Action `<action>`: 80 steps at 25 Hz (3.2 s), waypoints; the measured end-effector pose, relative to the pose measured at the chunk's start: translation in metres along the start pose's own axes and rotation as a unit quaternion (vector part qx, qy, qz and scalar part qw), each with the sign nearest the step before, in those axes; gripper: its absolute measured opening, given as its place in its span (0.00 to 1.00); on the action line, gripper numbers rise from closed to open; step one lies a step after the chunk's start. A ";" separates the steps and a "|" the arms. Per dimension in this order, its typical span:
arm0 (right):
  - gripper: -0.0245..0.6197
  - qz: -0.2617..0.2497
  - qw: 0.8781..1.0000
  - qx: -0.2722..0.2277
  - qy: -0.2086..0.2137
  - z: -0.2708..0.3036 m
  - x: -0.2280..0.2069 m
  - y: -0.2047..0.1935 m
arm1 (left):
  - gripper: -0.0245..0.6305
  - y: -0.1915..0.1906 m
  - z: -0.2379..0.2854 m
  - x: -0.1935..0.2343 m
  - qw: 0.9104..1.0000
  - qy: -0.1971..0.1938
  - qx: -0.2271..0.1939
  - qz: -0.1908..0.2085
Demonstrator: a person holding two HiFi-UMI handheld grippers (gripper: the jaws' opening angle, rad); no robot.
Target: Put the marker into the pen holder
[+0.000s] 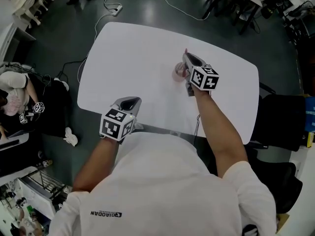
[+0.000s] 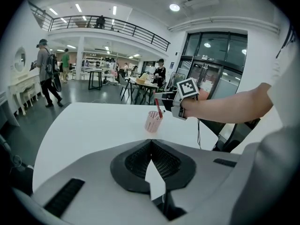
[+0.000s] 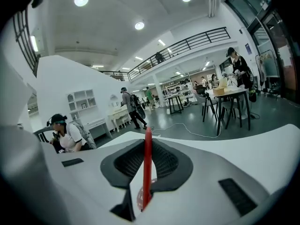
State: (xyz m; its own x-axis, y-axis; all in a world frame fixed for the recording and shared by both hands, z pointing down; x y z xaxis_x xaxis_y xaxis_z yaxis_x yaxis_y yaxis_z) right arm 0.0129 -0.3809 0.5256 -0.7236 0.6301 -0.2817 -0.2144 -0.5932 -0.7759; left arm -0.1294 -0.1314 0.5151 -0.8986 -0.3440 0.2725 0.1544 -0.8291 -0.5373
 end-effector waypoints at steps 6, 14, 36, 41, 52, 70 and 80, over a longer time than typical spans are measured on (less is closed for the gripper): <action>0.14 0.002 1.000 0.017 -0.026 0.017 -0.005 -0.014 | 0.08 -0.014 -0.006 0.004 1.000 0.002 0.005 -0.012; 0.15 -0.014 0.997 0.068 -0.037 0.019 -0.002 -0.047 | 0.08 -0.014 0.004 0.006 1.000 -0.009 0.008 -0.008; 0.19 -0.047 0.993 0.103 -0.042 -0.034 0.025 -0.059 | 0.08 0.009 0.014 -0.006 0.999 -0.046 -0.001 0.030; 0.08 -0.021 0.994 0.098 -0.034 -0.069 0.050 -0.073 | 0.08 0.024 0.003 0.000 0.997 -0.058 -0.016 0.049; 0.07 0.056 0.998 0.040 0.015 -0.128 0.153 -0.110 | 0.08 0.022 -0.015 -0.021 0.983 -0.125 -0.031 0.131; 0.06 0.085 0.995 0.002 0.053 -0.201 0.177 -0.146 | 0.08 -0.013 -0.033 -0.086 0.982 -0.124 -0.047 0.133; 0.06 0.038 0.998 0.012 0.049 -0.299 0.155 -0.207 | 0.08 -0.056 -0.042 -0.187 0.988 -0.102 -0.084 0.080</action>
State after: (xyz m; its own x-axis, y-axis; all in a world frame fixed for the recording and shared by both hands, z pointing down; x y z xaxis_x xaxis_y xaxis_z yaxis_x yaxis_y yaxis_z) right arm 0.1410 -0.0112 0.4739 -0.6704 0.6288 -0.3939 -0.1778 -0.6516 -0.7374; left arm 0.0132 -0.0020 0.4608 -0.7643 -0.5604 0.3192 0.2023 -0.6783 -0.7064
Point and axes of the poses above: the fingertips, and each gripper's own axes: z forward along the fingers, x to its left, y out of its top, the point moved 2 cm from there along -z, backward along the fingers, and after that the axes turned 15 degrees about x, right-handed, at the moved point
